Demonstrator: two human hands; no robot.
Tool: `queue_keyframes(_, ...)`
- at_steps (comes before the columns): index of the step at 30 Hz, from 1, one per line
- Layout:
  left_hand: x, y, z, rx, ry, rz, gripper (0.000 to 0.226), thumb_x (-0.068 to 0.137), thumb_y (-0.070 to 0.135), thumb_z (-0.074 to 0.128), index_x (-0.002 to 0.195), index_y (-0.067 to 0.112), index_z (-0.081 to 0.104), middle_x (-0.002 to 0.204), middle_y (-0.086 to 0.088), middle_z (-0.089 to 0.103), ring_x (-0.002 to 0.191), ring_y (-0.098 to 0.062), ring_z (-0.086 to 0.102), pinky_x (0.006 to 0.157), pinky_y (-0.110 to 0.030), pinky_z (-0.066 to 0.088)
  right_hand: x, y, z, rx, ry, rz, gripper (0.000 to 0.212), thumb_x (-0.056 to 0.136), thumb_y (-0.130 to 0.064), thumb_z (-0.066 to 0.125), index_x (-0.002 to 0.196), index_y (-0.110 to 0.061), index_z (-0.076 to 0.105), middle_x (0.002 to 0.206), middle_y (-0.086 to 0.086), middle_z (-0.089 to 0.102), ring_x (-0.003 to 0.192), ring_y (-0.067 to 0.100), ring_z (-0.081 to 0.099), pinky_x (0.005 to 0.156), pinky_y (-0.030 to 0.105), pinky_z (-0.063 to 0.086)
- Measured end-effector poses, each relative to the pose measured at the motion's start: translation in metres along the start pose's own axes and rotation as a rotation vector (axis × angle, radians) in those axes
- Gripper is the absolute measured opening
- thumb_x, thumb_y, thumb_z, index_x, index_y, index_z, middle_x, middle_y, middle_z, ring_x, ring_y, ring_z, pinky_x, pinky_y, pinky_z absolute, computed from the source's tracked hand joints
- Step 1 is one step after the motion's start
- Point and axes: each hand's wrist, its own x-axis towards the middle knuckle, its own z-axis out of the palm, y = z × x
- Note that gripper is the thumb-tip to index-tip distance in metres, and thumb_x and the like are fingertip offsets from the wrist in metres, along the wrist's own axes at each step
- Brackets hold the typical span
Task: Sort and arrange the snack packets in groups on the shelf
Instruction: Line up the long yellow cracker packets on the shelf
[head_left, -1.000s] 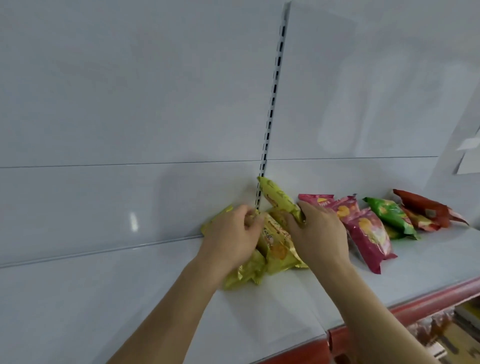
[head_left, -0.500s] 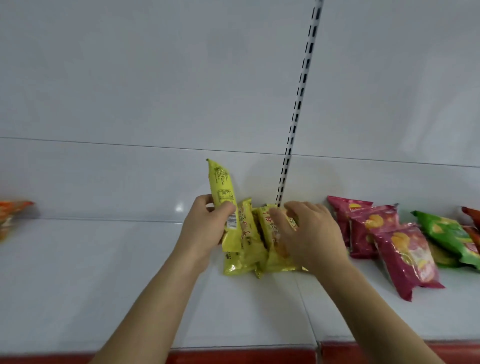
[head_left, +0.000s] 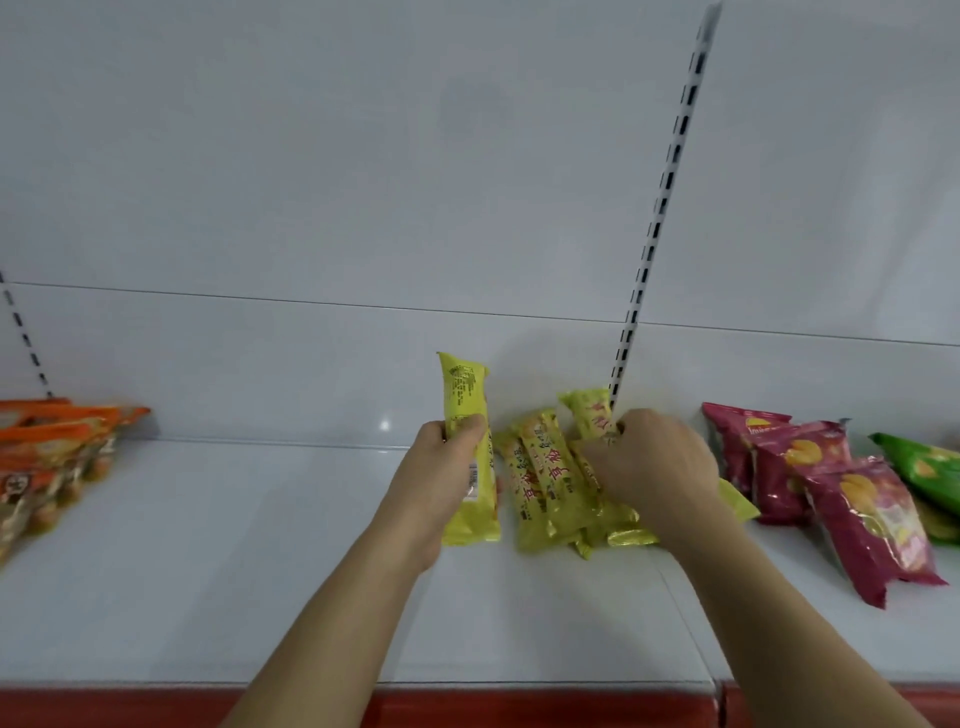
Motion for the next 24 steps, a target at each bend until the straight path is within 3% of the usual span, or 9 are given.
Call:
queue_keyframes(3, 0.010, -0.004, -0.017, -0.003, -0.056, 0.002, 0.042, 0.091, 0.022, 0.076, 0.121, 0.007, 0.050, 0.107, -0.017, 0.073, 0.078, -0.028, 0.078, 0.059, -0.035, 0.059, -0.023, -0.022, -0.008, 0.335, 0.064, -0.065, 0.040, 0.082, -0.049, 0.063, 0.115, -0.025, 0.064, 0.103, -0.005, 0.067, 0.089, 0.015, 0.062, 0.078, 0.036, 0.056)
queue_keyframes(6, 0.007, -0.004, -0.026, 0.098, -0.042, 0.076, 0.044, 0.090, 0.035, 0.075, 0.119, 0.011, 0.051, 0.090, -0.011, 0.078, 0.062, -0.019, 0.073, 0.054, -0.028, 0.052, -0.051, -0.052, -0.002, 0.517, 0.105, -0.157, 0.035, 0.082, -0.049, 0.066, 0.112, -0.031, 0.065, 0.099, -0.009, 0.065, 0.087, 0.007, 0.060, 0.074, 0.029, 0.050)
queue_keyframes(9, 0.003, -0.006, -0.037, 0.180, -0.016, 0.112, 0.053, 0.094, 0.070, 0.049, 0.115, 0.022, 0.057, 0.093, -0.008, 0.074, 0.066, -0.015, 0.073, 0.063, -0.031, 0.056, -0.066, -0.069, 0.009, 0.618, 0.147, -0.140, 0.030, 0.084, -0.048, 0.066, 0.110, -0.034, 0.065, 0.095, -0.012, 0.060, 0.085, 0.000, 0.055, 0.067, 0.019, 0.040)
queue_keyframes(11, 0.003, -0.006, -0.047, 0.078, -0.051, 0.061, 0.050, 0.101, 0.066, 0.040, 0.118, 0.023, 0.060, 0.100, -0.009, 0.074, 0.078, -0.022, 0.076, 0.078, -0.043, 0.063, -0.073, -0.075, 0.017, 0.660, 0.176, -0.121, 0.034, 0.085, -0.050, 0.066, 0.115, -0.035, 0.064, 0.096, -0.015, 0.058, 0.087, 0.000, 0.053, 0.069, 0.021, 0.041)
queue_keyframes(13, 0.002, -0.007, -0.057, 0.010, -0.074, 0.054, 0.039, 0.104, 0.052, 0.049, 0.119, 0.017, 0.060, 0.101, -0.009, 0.075, 0.086, -0.025, 0.076, 0.078, -0.045, 0.063, -0.080, -0.082, 0.024, 0.665, 0.192, -0.126, 0.039, 0.084, -0.053, 0.065, 0.119, -0.035, 0.063, 0.099, -0.016, 0.059, 0.089, 0.001, 0.055, 0.070, 0.022, 0.043)
queue_keyframes(16, 0.003, -0.010, -0.069, -0.050, -0.072, 0.038, 0.035, 0.099, 0.042, 0.064, 0.121, 0.015, 0.055, 0.107, -0.007, 0.075, 0.094, -0.022, 0.076, 0.070, -0.038, 0.060, -0.089, -0.096, 0.038, 0.650, 0.176, -0.172, 0.043, 0.084, -0.055, 0.066, 0.120, -0.034, 0.059, 0.104, -0.018, 0.060, 0.094, -0.001, 0.055, 0.070, 0.014, 0.040)
queue_keyframes(19, 0.000, -0.009, -0.075, -0.231, -0.141, -0.038, 0.032, 0.101, 0.032, 0.061, 0.126, 0.012, 0.056, 0.110, -0.011, 0.078, 0.099, -0.028, 0.077, 0.084, -0.048, 0.062, -0.096, -0.104, 0.047, 0.645, 0.214, -0.178, 0.052, 0.081, -0.055, 0.071, 0.123, -0.032, 0.051, 0.102, -0.019, 0.057, 0.092, 0.000, 0.055, 0.072, 0.019, 0.045)
queue_keyframes(22, -0.003, -0.007, -0.077, -0.282, -0.262, -0.073, 0.043, 0.103, 0.043, 0.051, 0.124, 0.011, 0.070, 0.115, -0.015, 0.076, 0.106, -0.030, 0.075, 0.097, -0.049, 0.058, -0.099, -0.106, 0.052, 0.583, 0.227, -0.226, 0.051, 0.079, -0.058, 0.072, 0.116, -0.031, 0.051, 0.103, -0.017, 0.057, 0.086, 0.000, 0.055, 0.070, 0.020, 0.045)
queue_keyframes(24, 0.001, -0.010, -0.073, -0.224, -0.276, -0.021, 0.058, 0.090, 0.057, 0.067, 0.128, 0.013, 0.066, 0.115, -0.011, 0.077, 0.105, -0.028, 0.075, 0.094, -0.048, 0.059, -0.100, -0.103, 0.054, 0.556, 0.225, -0.293, 0.047, 0.080, -0.057, 0.070, 0.115, -0.031, 0.053, 0.103, -0.017, 0.056, 0.087, -0.002, 0.055, 0.067, 0.014, 0.042)
